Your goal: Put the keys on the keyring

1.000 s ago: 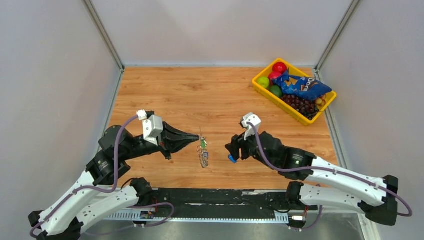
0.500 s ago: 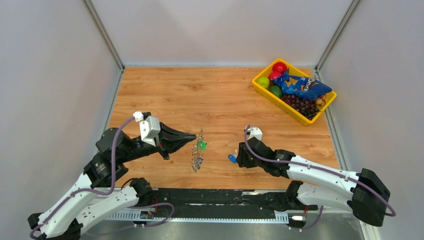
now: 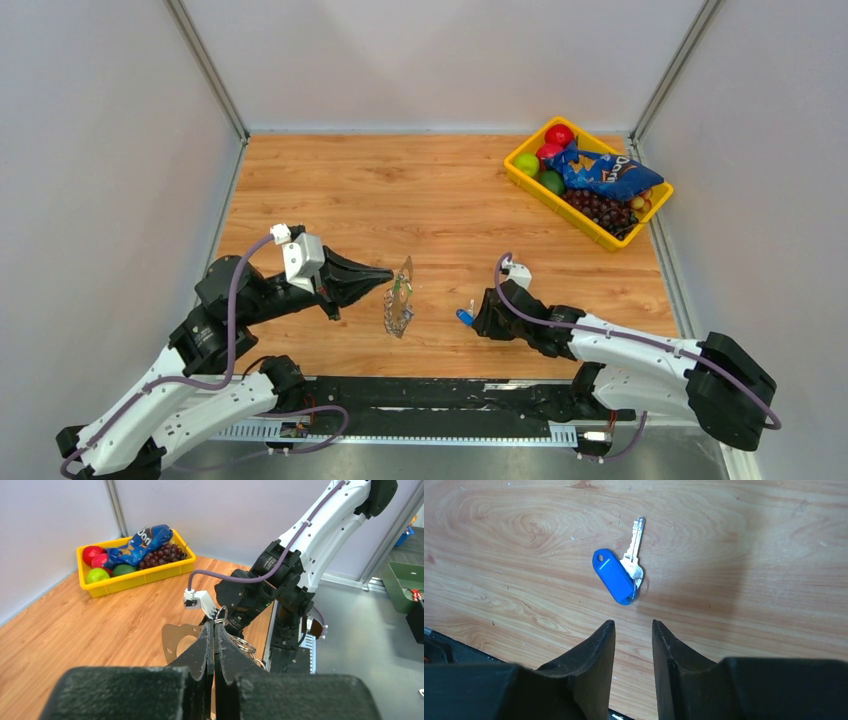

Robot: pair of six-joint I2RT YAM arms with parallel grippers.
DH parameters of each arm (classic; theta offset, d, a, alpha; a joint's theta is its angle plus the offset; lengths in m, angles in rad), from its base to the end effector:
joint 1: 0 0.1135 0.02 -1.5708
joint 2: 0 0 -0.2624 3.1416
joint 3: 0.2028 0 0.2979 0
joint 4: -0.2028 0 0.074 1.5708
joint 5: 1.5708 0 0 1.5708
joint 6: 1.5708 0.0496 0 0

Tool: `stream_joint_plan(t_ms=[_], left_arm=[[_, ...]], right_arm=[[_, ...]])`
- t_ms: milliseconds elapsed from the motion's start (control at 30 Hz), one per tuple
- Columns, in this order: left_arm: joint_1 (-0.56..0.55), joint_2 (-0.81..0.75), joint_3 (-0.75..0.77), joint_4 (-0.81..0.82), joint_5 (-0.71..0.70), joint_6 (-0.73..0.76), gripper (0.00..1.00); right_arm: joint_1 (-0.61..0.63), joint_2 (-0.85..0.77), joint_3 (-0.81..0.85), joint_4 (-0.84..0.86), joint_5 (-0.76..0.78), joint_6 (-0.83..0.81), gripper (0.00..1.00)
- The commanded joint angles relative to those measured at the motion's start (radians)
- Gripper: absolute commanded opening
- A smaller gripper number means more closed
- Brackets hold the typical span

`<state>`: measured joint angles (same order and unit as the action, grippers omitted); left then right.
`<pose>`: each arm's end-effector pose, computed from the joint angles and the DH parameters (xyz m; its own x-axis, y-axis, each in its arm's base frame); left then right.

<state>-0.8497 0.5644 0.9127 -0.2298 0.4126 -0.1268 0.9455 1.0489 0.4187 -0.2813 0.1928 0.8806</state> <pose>0.0978 -0.1413 0.4240 -0.0428 -0.1267 -0.9910 0.9532 0.2920 -0.0785 0.1455 0.1853 0.1205 -0.8552 0.1084 -0.5068 -0.1061 0.9205 0.3759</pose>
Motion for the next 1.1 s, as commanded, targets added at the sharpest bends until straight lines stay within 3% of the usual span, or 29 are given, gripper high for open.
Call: stream_joint_plan(t_ms=[0, 367, 1067], left_arm=[[-0.002, -0.010, 0.002, 0.031, 0.005, 0.016, 0.00], [-0.001, -0.011, -0.005, 0.027, 0.004, 0.030, 0.00], [-0.002, -0.020, -0.010, 0.026, 0.007, 0.032, 0.00]], right_arm=[[-0.005, 0.003, -0.016, 0.093, 0.041, 0.077, 0.35], [-0.014, 0.088, -0.020, 0.164, 0.037, 0.110, 0.30], [-0.016, 0.106, -0.028, 0.198, 0.083, 0.130, 0.21]])
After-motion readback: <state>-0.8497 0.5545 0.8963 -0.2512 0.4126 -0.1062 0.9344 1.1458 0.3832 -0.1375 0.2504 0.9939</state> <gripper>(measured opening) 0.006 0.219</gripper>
